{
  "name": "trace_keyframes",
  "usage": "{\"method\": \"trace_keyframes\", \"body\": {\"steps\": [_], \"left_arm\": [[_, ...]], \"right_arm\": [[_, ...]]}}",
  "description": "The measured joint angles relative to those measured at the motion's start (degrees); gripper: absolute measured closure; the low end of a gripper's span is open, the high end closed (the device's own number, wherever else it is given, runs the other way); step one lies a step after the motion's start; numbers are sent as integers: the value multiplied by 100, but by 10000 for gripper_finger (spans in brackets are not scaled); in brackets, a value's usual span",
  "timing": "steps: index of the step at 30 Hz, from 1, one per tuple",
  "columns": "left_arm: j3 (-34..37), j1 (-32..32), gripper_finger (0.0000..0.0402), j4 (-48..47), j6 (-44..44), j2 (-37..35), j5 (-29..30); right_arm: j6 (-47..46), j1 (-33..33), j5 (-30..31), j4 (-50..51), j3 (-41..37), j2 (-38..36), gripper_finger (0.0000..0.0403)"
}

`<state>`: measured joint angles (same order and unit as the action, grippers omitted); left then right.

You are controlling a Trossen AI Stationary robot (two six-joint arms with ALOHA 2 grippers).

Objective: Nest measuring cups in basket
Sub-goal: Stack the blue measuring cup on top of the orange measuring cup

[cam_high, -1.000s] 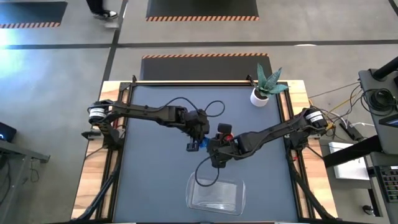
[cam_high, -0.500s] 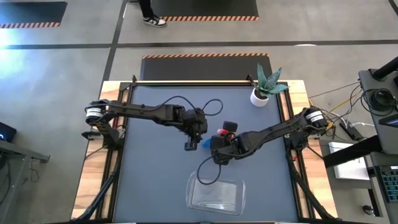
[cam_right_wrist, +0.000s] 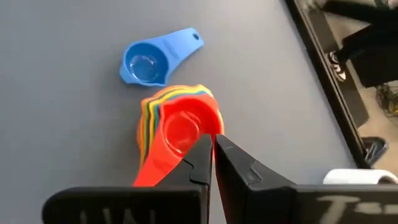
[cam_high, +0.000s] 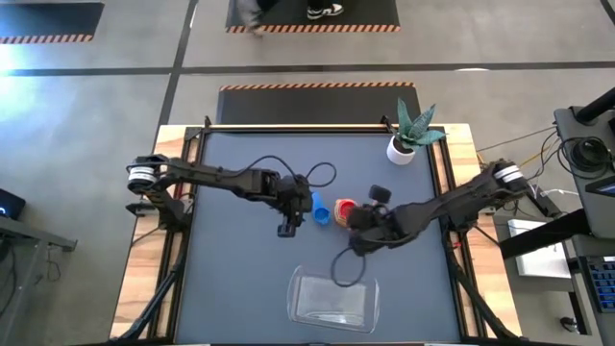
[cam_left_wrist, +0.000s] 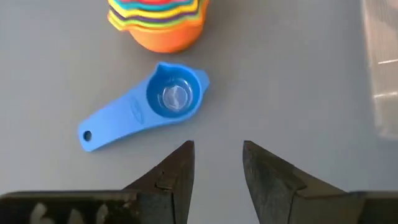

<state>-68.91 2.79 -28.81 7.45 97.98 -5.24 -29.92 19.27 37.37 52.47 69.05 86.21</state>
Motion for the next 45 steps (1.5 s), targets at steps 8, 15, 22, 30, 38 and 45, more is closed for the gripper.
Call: {"method": "trace_keyframes", "body": {"steps": [8,15,22,30,38,45], "left_arm": [[462,127,283,670,563,-73,-4],[291,619,283,971,611,-64,-794],[293,689,283,1322,651,171,-1696],[202,514,283,1326,903,760,-1740],[-310,415,283,965,1439,1442,-1145],[-880,297,283,410,1654,2008,-421]], "right_arm": [[-327,173,130,-1594,-1616,-1541,394],[-356,172,124,-2663,-2556,-2295,373],[-354,172,170,-2793,-2716,-2463,324],[-347,172,180,-2790,-2716,-2381,294],[-349,172,181,-2788,-2713,-2343,293],[-349,172,179,-2790,-2713,-2343,289]]}}
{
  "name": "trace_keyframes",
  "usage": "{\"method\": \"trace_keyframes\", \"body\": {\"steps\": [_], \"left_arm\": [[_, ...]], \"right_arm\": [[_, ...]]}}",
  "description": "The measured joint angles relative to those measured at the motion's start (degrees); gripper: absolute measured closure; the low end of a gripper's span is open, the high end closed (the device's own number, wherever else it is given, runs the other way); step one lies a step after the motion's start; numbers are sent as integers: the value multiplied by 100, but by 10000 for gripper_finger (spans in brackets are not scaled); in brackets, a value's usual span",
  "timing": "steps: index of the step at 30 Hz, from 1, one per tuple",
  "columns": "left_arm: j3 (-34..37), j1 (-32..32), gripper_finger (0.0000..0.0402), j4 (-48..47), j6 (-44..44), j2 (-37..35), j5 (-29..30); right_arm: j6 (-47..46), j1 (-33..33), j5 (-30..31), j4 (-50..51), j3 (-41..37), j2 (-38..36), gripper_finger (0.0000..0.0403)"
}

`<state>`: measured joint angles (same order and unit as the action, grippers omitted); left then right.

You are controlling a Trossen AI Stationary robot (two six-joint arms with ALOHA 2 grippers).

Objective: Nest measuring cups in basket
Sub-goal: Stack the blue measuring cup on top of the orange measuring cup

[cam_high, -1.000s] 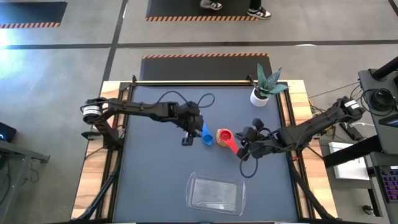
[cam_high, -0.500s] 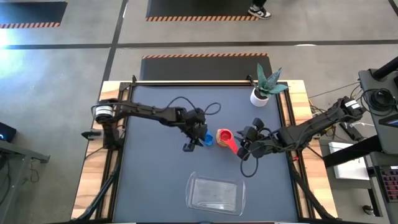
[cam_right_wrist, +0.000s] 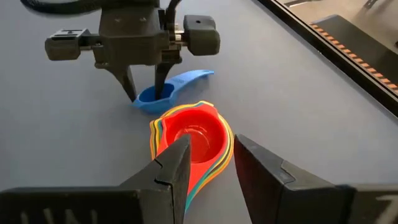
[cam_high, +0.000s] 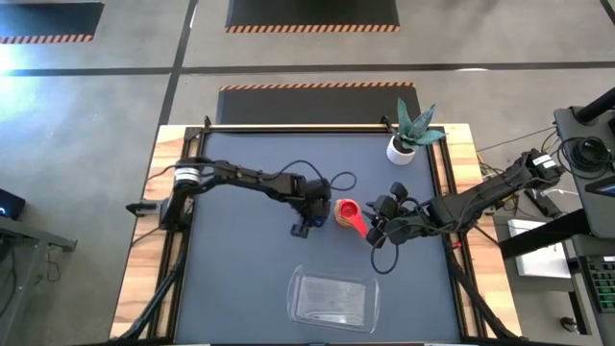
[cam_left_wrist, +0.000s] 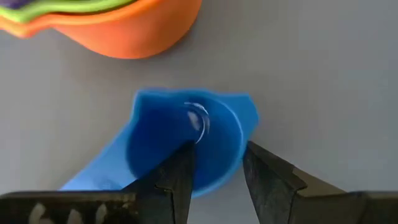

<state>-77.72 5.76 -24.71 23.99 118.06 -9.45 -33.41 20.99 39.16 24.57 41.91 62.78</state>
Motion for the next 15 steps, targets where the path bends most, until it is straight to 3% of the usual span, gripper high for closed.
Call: {"method": "trace_keyframes", "body": {"steps": [5,10,15], "left_arm": [[-121,-63,302,-88,4,99,251],[-101,-116,389,-465,70,-100,440],[-76,-232,399,-960,14,-502,682]], "right_arm": [[-2,0,-2,1,0,0,289],[-2,0,-7,2,-2,0,289],[-2,0,-7,1,-2,0,291]]}}
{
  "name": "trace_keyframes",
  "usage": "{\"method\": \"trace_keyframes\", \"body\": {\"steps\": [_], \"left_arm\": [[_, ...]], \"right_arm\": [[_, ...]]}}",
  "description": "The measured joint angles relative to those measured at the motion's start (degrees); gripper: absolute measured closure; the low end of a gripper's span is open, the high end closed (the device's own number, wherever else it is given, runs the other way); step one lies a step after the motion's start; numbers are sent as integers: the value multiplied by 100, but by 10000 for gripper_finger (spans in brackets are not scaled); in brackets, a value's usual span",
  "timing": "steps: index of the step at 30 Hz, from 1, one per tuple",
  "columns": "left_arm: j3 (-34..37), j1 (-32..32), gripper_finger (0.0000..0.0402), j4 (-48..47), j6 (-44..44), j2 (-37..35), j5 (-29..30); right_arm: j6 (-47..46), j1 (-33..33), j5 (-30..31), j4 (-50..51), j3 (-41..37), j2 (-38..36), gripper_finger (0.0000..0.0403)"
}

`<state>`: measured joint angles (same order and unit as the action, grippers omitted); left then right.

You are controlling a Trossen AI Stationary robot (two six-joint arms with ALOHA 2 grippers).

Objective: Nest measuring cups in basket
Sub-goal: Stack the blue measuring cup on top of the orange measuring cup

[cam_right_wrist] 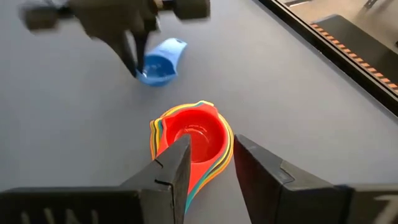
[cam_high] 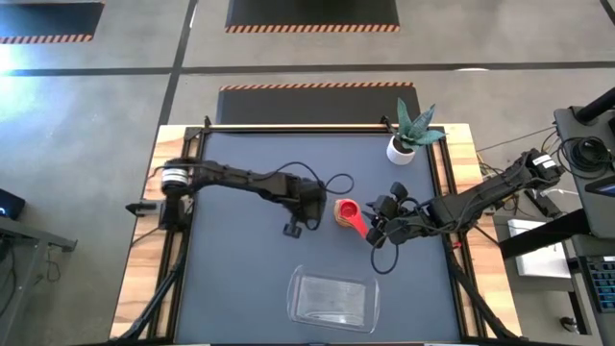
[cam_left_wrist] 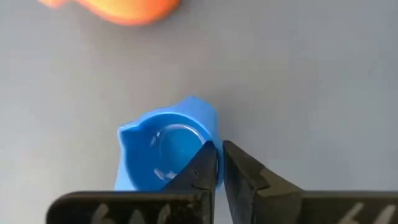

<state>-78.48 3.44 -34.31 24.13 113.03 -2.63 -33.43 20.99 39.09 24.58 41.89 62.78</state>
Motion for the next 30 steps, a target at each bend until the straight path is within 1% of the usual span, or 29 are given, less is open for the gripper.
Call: {"method": "trace_keyframes", "body": {"steps": [3,5,7,9,11,14,18,21,26,30], "left_arm": [[36,-138,400,-16,50,-404,-38],[55,-249,400,-12,197,-649,-206],[68,-348,400,27,319,-906,-499],[68,-427,400,129,400,-1183,-933],[69,-496,401,181,445,-1436,-1319],[164,-557,401,345,544,-1782,-1690],[485,-566,401,915,601,-2212,-2485],[843,-566,401,1539,596,-2455,-2989],[1295,-566,401,2466,531,-2750,-3797],[1360,-559,401,2795,528,-2772,-4205]], "right_arm": [[0,0,-1,-2,0,0,294],[0,0,-4,-5,0,0,293],[5,11,-34,-52,-2,-2,290],[71,22,-151,-228,-2,0,288],[295,44,-304,-453,-2,0,285],[743,103,-506,-983,-4,24,282],[1412,151,-874,-1827,-7,108,274],[1696,153,-1210,-2204,-12,117,266],[2266,151,-1566,-2976,-63,189,250],[2651,99,-1708,-3504,-81,318,236]]}}
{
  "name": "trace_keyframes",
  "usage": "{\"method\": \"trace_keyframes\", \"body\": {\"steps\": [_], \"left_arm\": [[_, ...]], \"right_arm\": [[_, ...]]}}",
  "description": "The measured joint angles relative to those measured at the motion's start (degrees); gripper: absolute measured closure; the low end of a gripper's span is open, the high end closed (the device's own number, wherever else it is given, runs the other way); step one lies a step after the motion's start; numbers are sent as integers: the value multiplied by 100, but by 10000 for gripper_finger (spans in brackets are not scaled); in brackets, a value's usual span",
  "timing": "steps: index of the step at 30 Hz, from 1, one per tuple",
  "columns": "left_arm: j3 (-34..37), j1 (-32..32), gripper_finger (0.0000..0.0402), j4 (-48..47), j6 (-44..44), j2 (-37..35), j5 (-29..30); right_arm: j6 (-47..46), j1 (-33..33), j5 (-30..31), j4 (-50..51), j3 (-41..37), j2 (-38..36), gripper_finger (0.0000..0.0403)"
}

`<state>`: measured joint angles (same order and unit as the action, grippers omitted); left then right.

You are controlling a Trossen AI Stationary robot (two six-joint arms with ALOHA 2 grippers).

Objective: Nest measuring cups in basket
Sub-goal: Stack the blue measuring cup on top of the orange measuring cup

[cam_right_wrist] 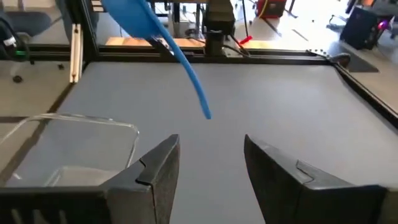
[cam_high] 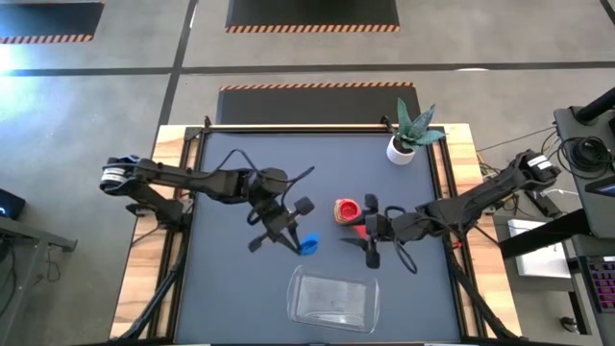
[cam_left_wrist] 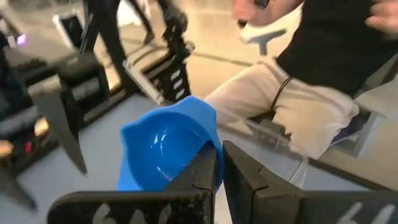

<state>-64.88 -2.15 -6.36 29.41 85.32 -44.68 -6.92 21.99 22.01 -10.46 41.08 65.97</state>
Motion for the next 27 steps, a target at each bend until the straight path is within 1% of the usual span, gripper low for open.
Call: {"method": "trace_keyframes", "body": {"steps": [2,5,7,13,16,18,20,27], "left_arm": [[0,0,401,228,5,0,-208],[0,0,401,554,7,13,-484],[0,2,401,685,7,15,-603],[-2,4,401,743,2,17,-1049],[-2,4,401,743,6,17,-1144],[-2,4,401,752,10,20,-1144],[-2,7,401,781,67,20,-1146],[-2,36,402,857,160,20,-1143]], "right_arm": [[110,-52,-49,-187,-6,131,227],[177,-184,-553,-602,-9,380,211],[213,-253,-770,-940,-9,558,200],[402,-462,-846,-1279,-11,774,169],[400,-619,-1268,-1683,-11,798,158],[398,-701,-1640,-1928,-11,800,156],[381,-747,-1858,-2174,-9,816,156],[320,-777,-2086,-2263,111,819,170]]}}
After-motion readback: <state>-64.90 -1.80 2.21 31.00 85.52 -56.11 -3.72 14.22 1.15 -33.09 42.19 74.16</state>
